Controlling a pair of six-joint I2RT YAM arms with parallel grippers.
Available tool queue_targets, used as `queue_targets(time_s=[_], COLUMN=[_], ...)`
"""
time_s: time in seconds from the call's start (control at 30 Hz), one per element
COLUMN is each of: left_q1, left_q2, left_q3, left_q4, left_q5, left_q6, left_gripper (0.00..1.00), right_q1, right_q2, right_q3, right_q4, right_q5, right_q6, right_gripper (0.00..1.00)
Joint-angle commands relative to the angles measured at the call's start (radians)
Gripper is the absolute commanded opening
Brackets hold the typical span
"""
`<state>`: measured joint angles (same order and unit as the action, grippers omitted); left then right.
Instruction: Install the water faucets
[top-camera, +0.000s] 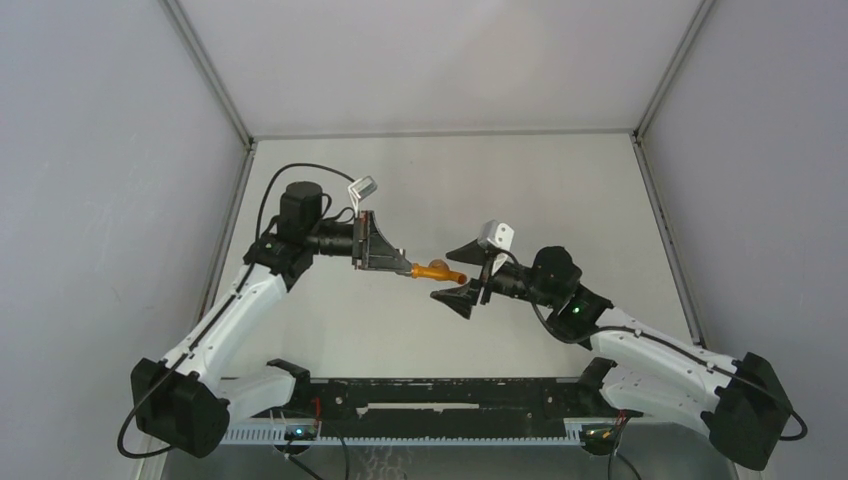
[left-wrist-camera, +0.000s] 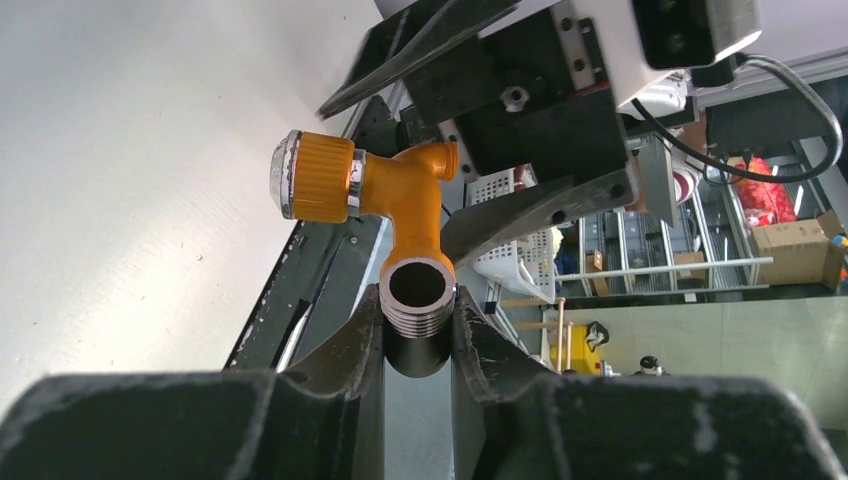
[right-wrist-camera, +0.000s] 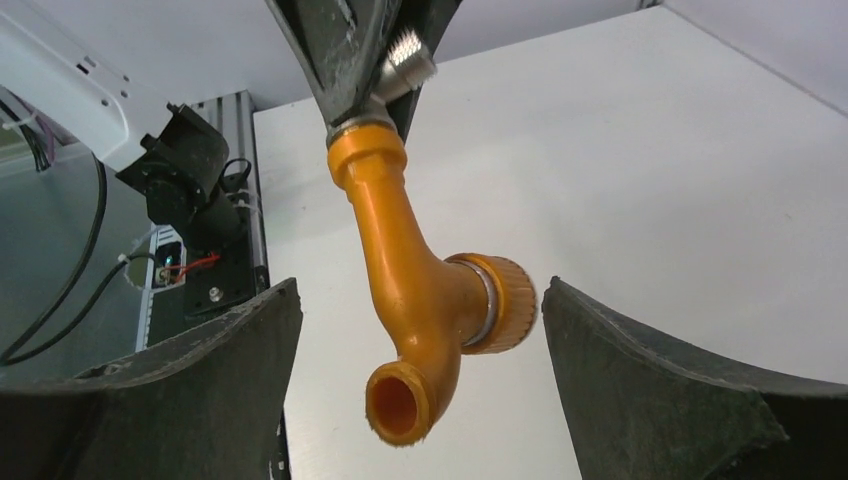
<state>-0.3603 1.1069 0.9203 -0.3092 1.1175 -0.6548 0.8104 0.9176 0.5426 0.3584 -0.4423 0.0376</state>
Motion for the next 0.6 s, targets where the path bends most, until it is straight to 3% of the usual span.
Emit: queue_targets(time_s=[0.0, 0.23, 0.4, 0.47, 0.57], left_q1=[-0.006, -0.008, -0.008, -0.008, -0.010], left_q2=[-0.038, -0.037, -0.022, -0.016, -0.017], left_q3=[0.076, 0.078, 0.070, 0.070, 0.077], left_q4=[0.050, 0.050, 0.050, 0.047, 0.010], left_q5=[0.056, 0.053, 0.028, 0.015, -0.028], left_q6=[-0.014, -0.009, 0.012, 0.039, 0.147], left_gripper=[0.00, 0.00, 0.00, 0.00, 0.00], right_q1=[0.026, 0.024, -0.003, -0.048, -0.134], right_q2=[0.055, 0.068, 0.063, 0.063, 0.077], right_q3=[0.002, 0.002, 0.002, 0.018, 0.063], right_q4=[0.121, 0.175, 0.203, 0.166, 0.101], right_q5=[0.021, -0.001, -0.052, -0.060, -0.131], right_q6=[-0.035, 0.051, 0.216, 0.367, 0.609], right_gripper=[0.92, 0.47, 0.06, 0.00, 0.00])
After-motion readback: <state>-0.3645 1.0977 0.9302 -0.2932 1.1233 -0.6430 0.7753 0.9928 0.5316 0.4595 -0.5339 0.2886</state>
